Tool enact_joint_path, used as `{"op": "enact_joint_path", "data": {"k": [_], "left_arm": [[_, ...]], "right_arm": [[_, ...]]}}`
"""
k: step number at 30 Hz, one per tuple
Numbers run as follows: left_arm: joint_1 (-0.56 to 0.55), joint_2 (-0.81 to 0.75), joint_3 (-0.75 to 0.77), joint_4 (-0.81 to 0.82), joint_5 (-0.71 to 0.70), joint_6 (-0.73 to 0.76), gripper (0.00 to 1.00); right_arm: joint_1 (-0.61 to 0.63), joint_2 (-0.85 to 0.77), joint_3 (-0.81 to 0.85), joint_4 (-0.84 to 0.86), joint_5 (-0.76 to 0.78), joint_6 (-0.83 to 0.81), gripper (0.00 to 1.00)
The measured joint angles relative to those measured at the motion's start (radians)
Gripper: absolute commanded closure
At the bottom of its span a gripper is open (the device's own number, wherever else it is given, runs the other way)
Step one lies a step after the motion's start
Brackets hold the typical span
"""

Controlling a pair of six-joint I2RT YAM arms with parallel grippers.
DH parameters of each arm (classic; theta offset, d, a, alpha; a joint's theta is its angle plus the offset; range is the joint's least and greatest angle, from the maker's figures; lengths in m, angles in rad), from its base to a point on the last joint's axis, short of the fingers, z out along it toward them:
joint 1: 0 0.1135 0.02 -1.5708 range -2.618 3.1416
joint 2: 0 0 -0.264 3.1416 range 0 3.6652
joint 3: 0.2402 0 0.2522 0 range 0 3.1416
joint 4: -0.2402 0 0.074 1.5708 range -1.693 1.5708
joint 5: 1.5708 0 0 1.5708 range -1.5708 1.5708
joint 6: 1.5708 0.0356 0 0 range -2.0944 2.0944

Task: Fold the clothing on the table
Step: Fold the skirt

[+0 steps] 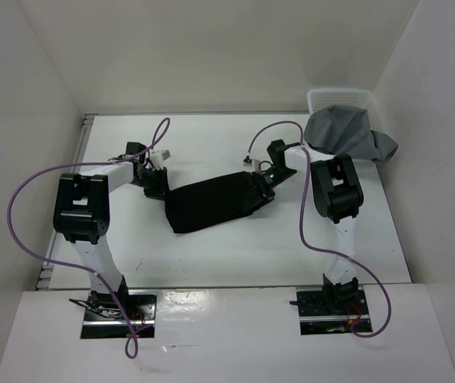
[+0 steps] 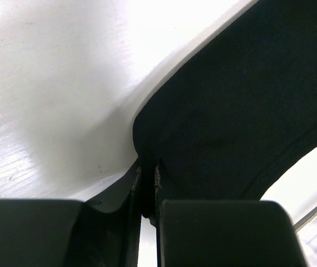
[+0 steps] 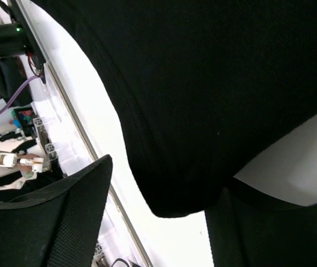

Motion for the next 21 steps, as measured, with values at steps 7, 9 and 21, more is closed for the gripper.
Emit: {"op": "enact_joint_path", "data": {"k": [7, 9, 21], "left_arm": [[0.000, 0.000, 0.000, 0.001, 0.000, -0.005, 1.00], [0.000, 0.000, 0.000, 0.001, 0.000, -0.008, 1.00], [0.000, 0.000, 0.000, 0.003, 0.000, -0.022, 1.00]], "right_arm": [[0.001, 0.015, -0.007, 0.007, -0.027, 0.014, 0.41], [0.002, 0.022, -0.007, 0.010, -0.033, 0.019, 0.47], [0.022, 0.085, 0.021, 0.012, -0.032, 0.030, 0.97]]}}
